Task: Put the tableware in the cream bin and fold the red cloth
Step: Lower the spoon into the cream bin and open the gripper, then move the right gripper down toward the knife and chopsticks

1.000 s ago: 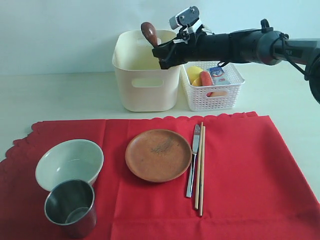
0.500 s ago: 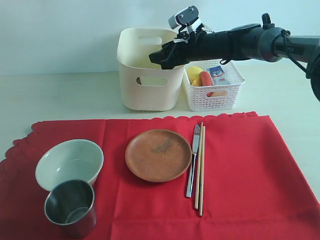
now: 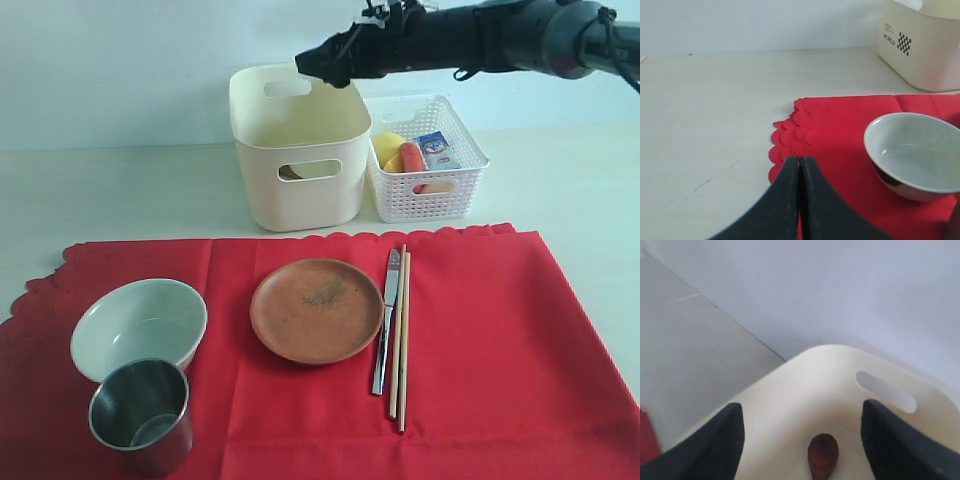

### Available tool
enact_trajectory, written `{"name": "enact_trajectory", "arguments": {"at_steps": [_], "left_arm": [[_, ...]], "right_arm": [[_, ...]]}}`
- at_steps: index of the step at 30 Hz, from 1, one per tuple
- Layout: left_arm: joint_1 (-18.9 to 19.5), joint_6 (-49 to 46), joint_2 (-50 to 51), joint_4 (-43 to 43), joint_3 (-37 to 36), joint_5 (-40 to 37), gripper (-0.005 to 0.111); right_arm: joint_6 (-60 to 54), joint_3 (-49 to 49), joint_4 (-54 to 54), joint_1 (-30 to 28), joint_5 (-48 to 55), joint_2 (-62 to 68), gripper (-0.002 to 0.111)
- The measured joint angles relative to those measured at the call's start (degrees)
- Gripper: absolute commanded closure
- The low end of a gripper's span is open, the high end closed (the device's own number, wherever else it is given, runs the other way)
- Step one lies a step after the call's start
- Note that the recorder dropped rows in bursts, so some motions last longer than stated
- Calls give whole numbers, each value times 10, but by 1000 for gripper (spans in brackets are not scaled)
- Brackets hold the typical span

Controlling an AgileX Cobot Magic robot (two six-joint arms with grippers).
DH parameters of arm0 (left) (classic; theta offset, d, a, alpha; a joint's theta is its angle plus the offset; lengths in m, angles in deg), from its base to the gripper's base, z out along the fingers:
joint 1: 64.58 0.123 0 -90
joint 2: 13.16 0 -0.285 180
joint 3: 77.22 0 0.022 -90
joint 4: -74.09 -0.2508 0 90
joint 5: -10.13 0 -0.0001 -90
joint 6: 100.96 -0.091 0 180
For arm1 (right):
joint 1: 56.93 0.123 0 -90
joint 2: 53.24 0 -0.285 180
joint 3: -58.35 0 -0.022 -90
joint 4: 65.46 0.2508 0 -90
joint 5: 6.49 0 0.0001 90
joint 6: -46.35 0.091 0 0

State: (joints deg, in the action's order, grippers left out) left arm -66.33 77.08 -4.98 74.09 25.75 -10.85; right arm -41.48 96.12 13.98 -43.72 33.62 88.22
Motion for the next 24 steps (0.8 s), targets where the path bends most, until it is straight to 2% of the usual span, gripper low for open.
{"name": "enact_trajectory", "arguments": {"at_steps": [5, 10, 16, 24], "left_arm": [[0, 0, 0, 0, 0, 0, 107], [0, 0, 0, 0, 0, 0, 107], [0, 0, 0, 0, 0, 0, 107], [0, 0, 0, 0, 0, 0, 107]], "right_arm": [[103, 0, -72, 0, 10, -38, 46], [274, 0, -233, 0, 40, -88, 47], [409, 0, -397, 0, 135, -137, 47], [498, -6, -461, 0, 247, -159, 47]]}}
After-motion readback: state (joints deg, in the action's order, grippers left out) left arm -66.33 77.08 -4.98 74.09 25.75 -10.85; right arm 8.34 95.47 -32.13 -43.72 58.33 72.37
